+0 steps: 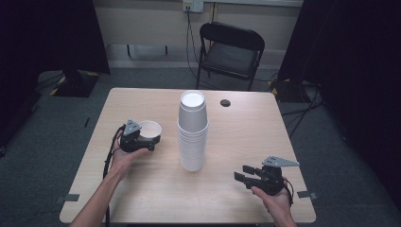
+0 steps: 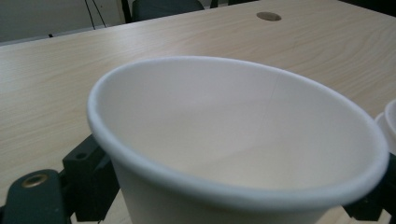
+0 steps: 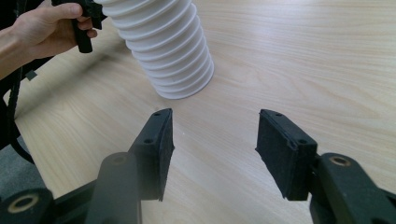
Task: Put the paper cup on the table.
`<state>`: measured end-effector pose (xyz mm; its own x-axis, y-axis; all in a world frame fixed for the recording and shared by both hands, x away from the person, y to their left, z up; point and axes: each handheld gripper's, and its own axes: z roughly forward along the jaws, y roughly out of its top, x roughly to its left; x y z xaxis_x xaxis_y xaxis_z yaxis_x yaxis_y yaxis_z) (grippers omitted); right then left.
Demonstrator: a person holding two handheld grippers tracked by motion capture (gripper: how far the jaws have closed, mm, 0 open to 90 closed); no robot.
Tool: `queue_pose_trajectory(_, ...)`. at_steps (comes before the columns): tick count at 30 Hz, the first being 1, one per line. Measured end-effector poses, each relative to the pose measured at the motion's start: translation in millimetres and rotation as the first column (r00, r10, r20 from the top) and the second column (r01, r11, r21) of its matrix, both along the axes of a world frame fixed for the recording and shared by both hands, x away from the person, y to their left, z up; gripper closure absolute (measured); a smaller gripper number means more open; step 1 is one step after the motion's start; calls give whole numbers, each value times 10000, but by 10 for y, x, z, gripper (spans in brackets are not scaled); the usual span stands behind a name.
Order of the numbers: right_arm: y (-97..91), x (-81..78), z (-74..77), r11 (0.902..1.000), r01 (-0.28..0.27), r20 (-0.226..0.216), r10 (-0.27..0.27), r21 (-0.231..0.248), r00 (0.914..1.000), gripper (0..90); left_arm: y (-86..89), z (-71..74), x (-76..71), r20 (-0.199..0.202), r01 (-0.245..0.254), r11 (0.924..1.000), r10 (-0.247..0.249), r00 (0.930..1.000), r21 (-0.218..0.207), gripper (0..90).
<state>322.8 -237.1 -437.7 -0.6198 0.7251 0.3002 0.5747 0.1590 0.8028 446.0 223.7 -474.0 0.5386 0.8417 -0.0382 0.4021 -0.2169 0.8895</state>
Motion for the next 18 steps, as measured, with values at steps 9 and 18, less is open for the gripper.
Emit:
queue_pose_trajectory(9,18,13,-12,10000,-60,-56,60,-13,10000,463,114,-96,-78,-666,292,9995,-284,9974,111,143)
queue_pose_trajectory(18,22,-4,0,10000,-77,-11,78,25,10000,463,158,-136,-171,-991,162,9993,-127,9950,343,156)
